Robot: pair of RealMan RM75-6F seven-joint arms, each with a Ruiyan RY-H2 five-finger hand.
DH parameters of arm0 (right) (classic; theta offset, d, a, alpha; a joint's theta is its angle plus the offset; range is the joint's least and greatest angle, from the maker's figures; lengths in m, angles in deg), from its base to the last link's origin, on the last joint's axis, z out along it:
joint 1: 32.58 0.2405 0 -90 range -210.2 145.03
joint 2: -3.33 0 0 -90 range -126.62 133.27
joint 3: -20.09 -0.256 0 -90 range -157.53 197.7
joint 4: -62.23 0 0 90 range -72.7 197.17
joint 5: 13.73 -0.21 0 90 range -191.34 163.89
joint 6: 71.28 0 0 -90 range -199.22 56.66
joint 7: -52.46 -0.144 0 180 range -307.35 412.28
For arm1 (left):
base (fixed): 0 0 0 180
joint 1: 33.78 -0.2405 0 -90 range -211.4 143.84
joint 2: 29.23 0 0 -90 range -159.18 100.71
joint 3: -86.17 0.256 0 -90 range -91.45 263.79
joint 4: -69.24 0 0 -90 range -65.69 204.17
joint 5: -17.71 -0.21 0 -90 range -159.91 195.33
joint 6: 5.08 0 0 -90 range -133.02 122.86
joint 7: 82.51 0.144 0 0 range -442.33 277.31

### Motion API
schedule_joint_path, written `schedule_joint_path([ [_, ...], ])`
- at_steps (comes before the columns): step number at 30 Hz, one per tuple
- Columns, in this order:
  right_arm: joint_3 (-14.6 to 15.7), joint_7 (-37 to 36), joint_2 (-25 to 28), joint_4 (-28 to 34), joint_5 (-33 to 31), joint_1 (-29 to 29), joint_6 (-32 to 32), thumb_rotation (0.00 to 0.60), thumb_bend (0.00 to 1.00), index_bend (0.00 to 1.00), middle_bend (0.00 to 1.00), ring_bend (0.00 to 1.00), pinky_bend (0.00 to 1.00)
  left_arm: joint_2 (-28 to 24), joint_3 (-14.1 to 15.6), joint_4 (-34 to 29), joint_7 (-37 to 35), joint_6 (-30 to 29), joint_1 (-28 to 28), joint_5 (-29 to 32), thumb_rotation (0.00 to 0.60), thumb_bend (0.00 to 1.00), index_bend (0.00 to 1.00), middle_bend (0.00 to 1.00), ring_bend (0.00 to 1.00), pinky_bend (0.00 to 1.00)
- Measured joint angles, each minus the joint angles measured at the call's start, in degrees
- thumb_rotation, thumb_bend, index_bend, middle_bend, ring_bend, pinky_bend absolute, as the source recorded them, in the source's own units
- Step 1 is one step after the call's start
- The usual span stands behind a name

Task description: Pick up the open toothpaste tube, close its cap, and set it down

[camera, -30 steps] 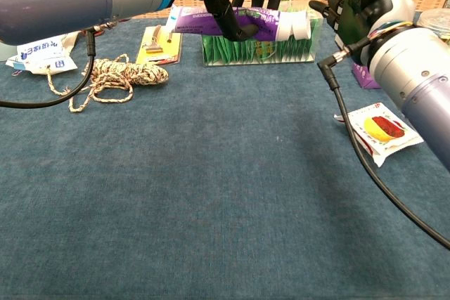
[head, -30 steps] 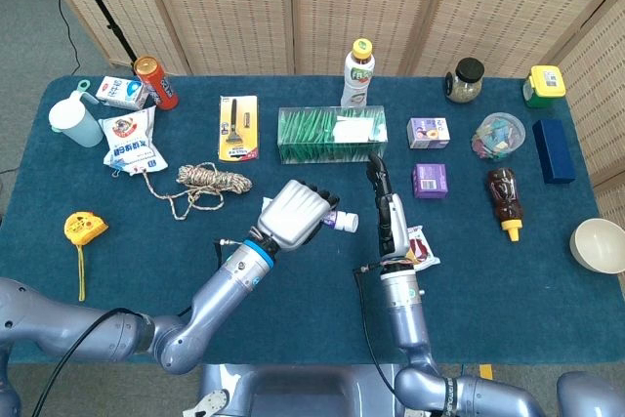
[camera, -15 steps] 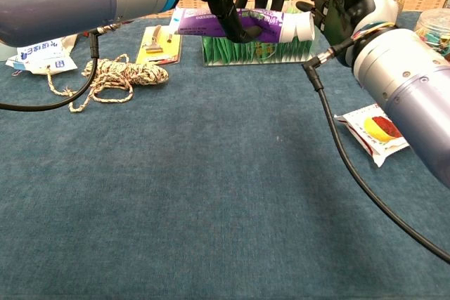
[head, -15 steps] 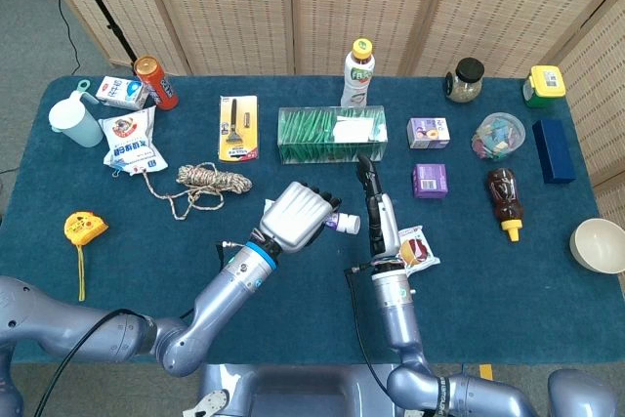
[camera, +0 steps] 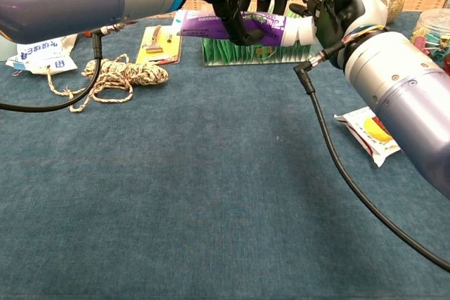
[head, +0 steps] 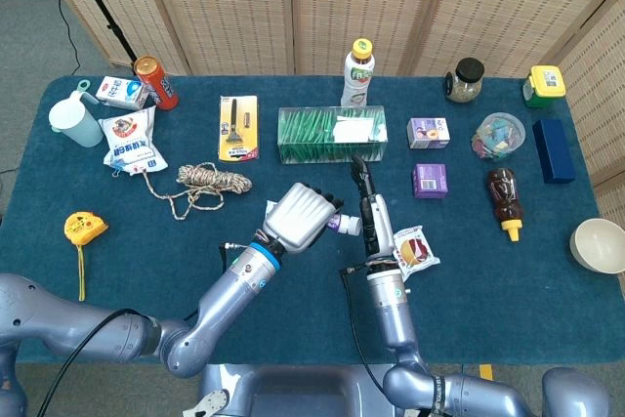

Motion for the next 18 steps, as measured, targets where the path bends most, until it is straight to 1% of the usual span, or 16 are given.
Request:
schedule_joint_path([
  [18,-0.1,-0.5,-0.5,-0.8,0.7,0.4,-0.4,0.000,0.00,0.00,0.00,0.00,0.00,0.7,0.4,0.4,0.4,-0.3,1.3,1.8,0.600,0.57,0.51,0.51,0.51,0.54],
])
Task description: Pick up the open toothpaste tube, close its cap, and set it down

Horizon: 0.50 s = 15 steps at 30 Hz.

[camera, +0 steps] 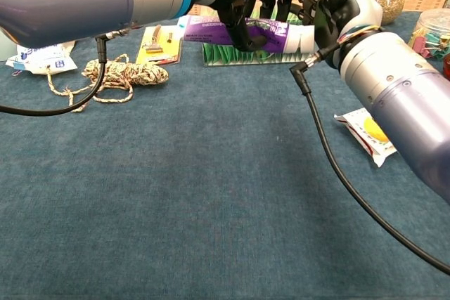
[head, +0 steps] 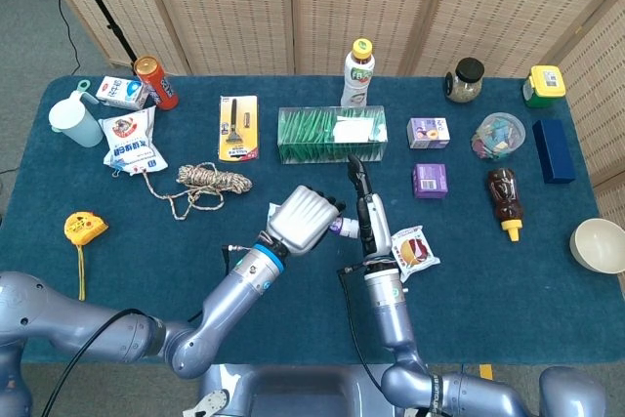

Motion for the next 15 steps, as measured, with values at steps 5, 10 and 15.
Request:
schedule_joint_path([
  [5,-0.1,-0.3,-0.2,0.0,0.1,0.1,-0.1,0.000,0.00,0.00,0.00,0.00,0.00,0.7,-0.2,0.8,-0.4,-0.1,0.2,0.8,0.600,0.57,0.51,0.52,0.51,0.54],
  [10,-0.3,-0.9,-0.3,-0.2,0.0,0.0,-0.1,0.000,0.00,0.00,0.00,0.00,0.00,1.3,-0.3,1.3,-1.4,-0.6,0.0,0.1,0.600,0.57,0.51,0.52,0.51,0.54],
  [15,-0.4,-1.6,-0.2,-0.2,0.1,0.0,-0.2,0.000,0.00,0.00,0.00,0.00,0.00,1.7,-0.1,1.5,-2.3,-1.0,-0.4,-1.0,0.600,0.57,0.51,0.52,0.51,0.54],
])
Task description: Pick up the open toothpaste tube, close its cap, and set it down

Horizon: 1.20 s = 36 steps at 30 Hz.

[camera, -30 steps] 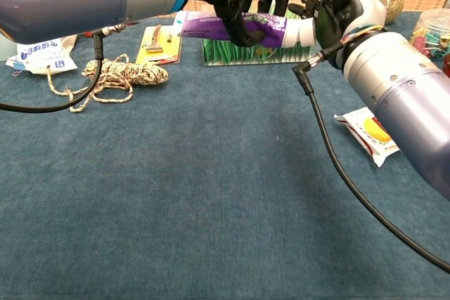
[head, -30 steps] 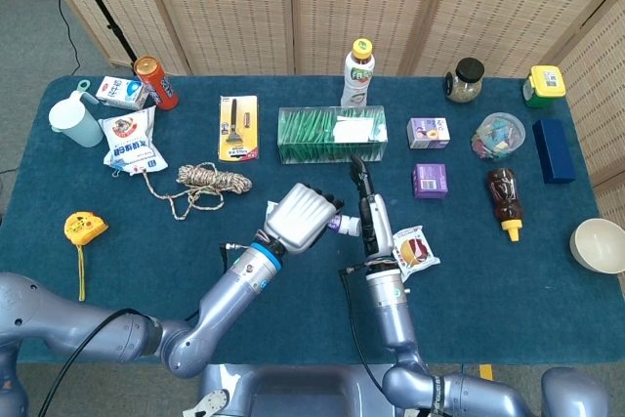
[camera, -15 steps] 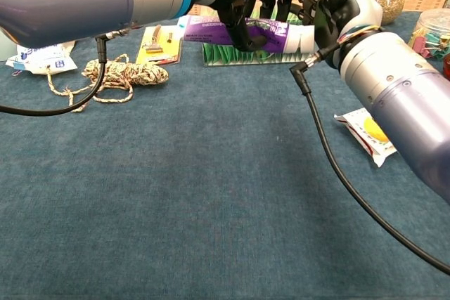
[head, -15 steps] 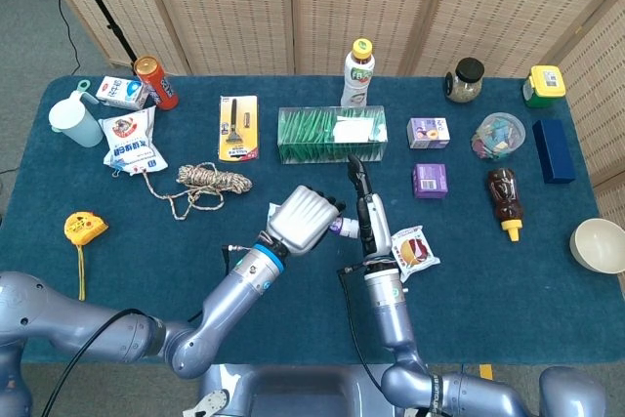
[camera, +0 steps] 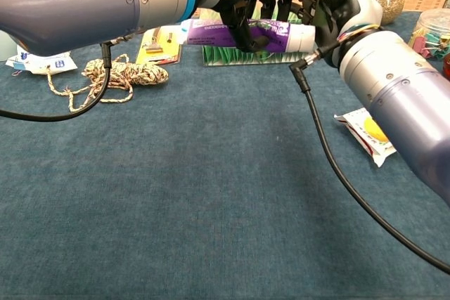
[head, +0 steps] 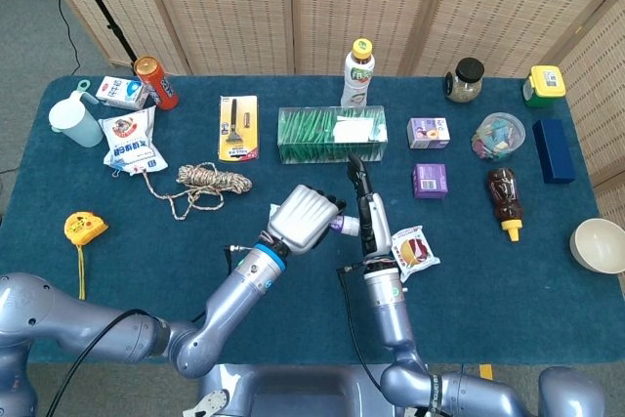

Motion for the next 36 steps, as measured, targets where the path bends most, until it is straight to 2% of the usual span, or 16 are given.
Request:
schedule_joint_path([
  [36,-0.4,-3.2,0.6,1.2,-0.8,-0.6,-1.4,0.000,0.00,0.00,0.00,0.00,0.00,2.5,-0.6,1.8,-2.8,-1.3,-2.4,-4.8,0.600,0.57,0.51,0.52,0.51,0.54],
])
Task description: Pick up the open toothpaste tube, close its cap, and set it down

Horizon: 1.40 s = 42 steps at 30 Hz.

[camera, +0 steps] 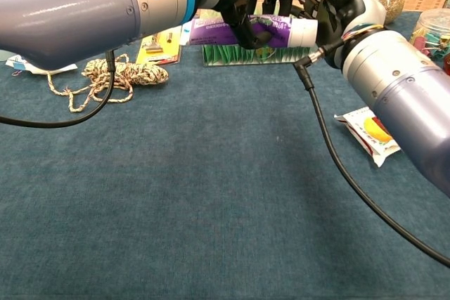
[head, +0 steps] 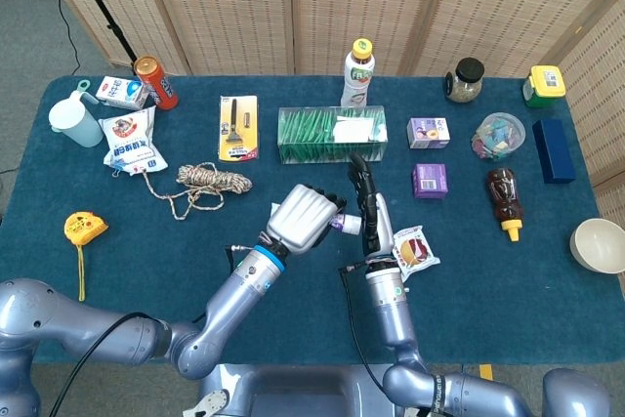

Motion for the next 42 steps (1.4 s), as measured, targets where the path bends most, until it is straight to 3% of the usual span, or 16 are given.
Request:
schedule_joint_path([
  [19,0.4,-1.3,1.0,1.0,0.6,-0.2,-0.9,0.000,0.00,0.00,0.00,0.00,0.00,0.7,-0.7,0.2,0.8,-0.1,-0.2,0.0,0.600,0.57,0.51,0.52,0.51,0.54],
  [42,1.3,1.0,3.4,-0.3,1.4,-0.8,-0.4,0.000,0.00,0.00,0.00,0.00,0.00,-2.8,2.2,-1.2,-1.3,1.1,-3.4,-2.7,0.600,0.57,0.51,0.52,0.50,0.54],
])
